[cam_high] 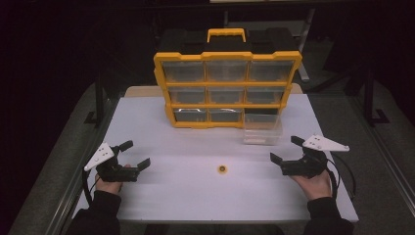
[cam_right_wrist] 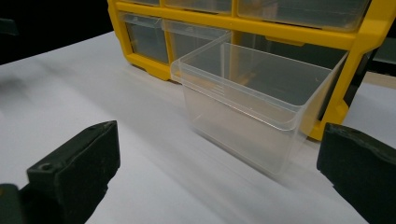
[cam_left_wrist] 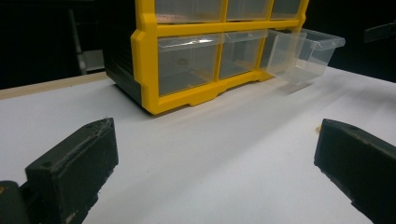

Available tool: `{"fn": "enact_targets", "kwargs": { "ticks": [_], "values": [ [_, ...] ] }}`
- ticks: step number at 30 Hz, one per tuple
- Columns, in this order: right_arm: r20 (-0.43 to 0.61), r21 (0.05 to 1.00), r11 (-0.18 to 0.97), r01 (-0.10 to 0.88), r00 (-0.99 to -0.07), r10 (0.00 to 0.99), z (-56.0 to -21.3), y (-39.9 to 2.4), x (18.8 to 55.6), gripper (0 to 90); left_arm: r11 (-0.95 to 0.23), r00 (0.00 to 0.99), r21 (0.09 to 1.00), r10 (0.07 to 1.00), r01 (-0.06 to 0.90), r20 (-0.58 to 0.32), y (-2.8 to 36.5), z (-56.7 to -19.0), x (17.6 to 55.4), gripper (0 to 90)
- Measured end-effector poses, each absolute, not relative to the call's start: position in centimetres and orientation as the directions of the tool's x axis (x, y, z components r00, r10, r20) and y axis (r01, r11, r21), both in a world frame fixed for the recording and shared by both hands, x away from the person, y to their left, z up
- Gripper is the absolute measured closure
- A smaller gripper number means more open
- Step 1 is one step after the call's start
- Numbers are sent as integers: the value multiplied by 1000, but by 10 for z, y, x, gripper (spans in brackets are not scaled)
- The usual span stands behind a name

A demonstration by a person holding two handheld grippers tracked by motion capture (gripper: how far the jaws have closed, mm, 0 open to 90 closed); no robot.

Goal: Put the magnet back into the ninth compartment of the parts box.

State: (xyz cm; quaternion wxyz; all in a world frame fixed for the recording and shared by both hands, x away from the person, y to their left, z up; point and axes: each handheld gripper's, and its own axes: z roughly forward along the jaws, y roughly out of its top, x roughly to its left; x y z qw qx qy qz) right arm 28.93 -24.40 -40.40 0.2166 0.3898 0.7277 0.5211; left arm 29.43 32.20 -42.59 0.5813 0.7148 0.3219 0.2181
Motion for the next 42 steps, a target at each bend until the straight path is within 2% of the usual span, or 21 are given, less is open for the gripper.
{"fn": "enact_targets", "kwargs": {
  "ticks": [30, 35, 42],
  "values": [
    [93, 905, 203, 374, -638, 764, -407, -232, 292, 0, -122, 674, 972, 738, 198, -45, 323, -426, 294, 0],
    [82, 899, 221, 379, -641, 764, -405, -228, 292, 0, -85, 650, 972, 755, 217, -79, 328, -428, 295, 0],
    [80, 896, 229, 381, -644, 761, -398, -225, 295, 0, -82, 645, 973, 760, 214, -78, 329, -427, 295, 0]
  ]
}}
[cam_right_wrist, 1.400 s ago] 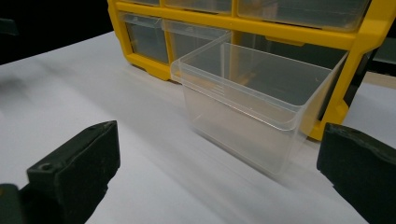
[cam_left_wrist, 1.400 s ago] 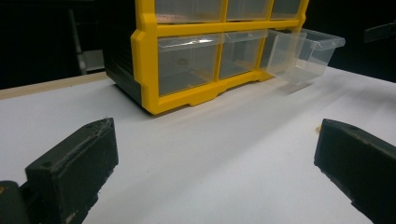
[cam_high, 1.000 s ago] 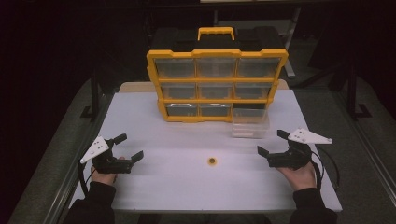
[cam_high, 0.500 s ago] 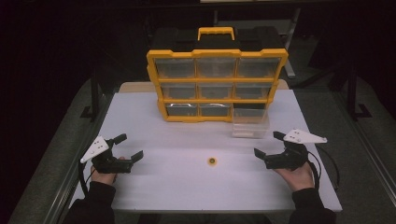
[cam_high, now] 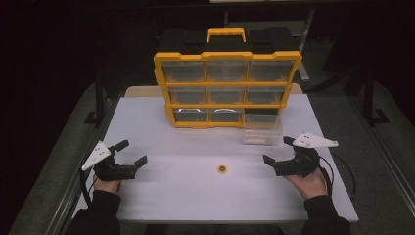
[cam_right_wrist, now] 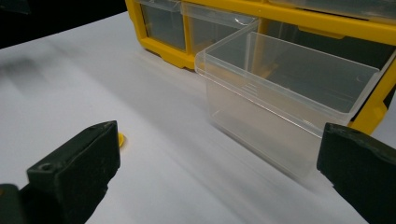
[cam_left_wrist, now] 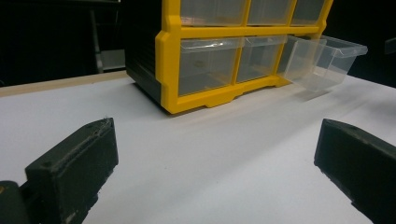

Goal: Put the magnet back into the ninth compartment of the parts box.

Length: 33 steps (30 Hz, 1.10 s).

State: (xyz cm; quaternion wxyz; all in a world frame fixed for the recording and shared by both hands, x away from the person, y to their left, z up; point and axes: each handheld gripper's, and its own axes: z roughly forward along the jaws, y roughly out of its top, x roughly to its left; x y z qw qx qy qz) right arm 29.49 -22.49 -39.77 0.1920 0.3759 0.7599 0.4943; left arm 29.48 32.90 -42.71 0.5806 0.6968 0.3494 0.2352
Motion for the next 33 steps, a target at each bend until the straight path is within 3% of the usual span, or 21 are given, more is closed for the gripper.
{"fn": "enact_targets", "kwargs": {
  "ticks": [33],
  "values": [
    [-1, 837, 405, 367, -740, 672, -383, -182, 306, 0, -90, 648, 972, 758, 219, -76, 328, -428, 295, 0]
  ]
}}
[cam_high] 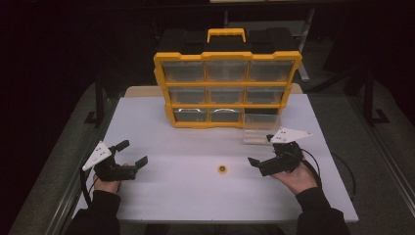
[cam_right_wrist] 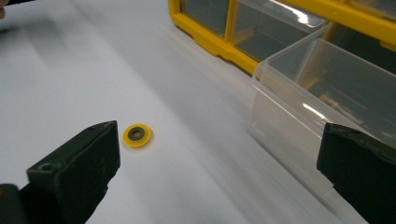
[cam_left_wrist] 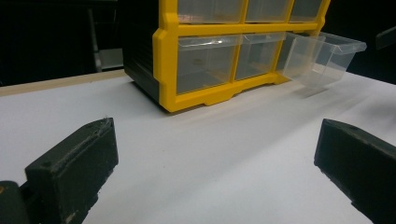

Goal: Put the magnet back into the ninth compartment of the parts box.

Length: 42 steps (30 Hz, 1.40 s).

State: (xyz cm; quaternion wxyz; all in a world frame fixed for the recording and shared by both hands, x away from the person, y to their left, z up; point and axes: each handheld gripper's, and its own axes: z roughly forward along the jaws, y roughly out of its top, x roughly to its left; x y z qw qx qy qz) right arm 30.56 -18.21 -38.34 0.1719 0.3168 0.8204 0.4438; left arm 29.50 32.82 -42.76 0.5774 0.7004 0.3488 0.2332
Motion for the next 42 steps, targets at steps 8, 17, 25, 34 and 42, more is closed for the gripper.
{"fn": "enact_targets", "kwargs": {
  "ticks": [8, 17, 25, 34, 42],
  "values": [
    [8, 824, 425, 375, -757, 653, -384, -174, 308, 0, -89, 649, 972, 757, 218, -76, 328, -428, 295, 0],
    [10, 814, 445, 375, -774, 634, -386, -164, 310, 0, -88, 649, 972, 757, 219, -78, 328, -428, 295, 0],
    [14, 804, 462, 375, -788, 615, -388, -155, 312, 0, -89, 650, 972, 756, 218, -77, 328, -428, 295, 0],
    [32, 792, 476, 383, -803, 595, -391, -144, 315, 0, -86, 652, 972, 754, 219, -80, 328, -428, 295, 0],
    [33, 778, 498, 382, -818, 575, -394, -134, 316, 0, -84, 653, 973, 753, 216, -80, 328, -427, 295, 0]
  ]
}}
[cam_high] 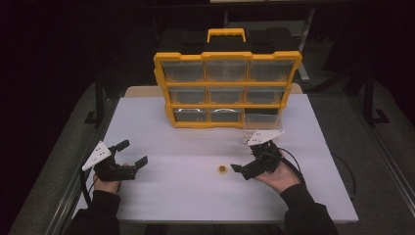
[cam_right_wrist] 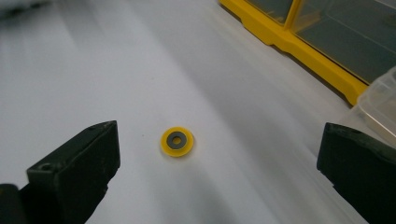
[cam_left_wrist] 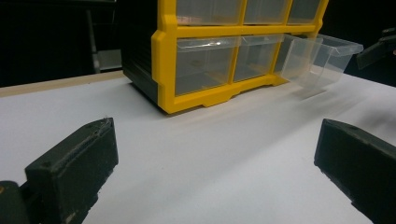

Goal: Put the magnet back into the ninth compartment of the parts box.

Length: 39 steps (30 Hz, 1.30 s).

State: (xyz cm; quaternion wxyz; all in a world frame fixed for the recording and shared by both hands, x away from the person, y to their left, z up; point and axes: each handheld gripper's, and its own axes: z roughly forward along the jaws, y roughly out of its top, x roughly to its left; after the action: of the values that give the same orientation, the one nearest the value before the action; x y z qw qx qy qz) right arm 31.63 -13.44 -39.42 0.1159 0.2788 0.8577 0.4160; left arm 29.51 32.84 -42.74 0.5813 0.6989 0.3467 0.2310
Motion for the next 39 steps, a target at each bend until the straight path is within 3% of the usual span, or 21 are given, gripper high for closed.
{"fn": "enact_targets", "kwargs": {
  "ticks": [39],
  "values": [
    [45, 739, 559, 375, -856, 515, -414, -101, 322, 0, -88, 654, 972, 753, 217, -78, 328, -428, 295, 0]
  ]
}}
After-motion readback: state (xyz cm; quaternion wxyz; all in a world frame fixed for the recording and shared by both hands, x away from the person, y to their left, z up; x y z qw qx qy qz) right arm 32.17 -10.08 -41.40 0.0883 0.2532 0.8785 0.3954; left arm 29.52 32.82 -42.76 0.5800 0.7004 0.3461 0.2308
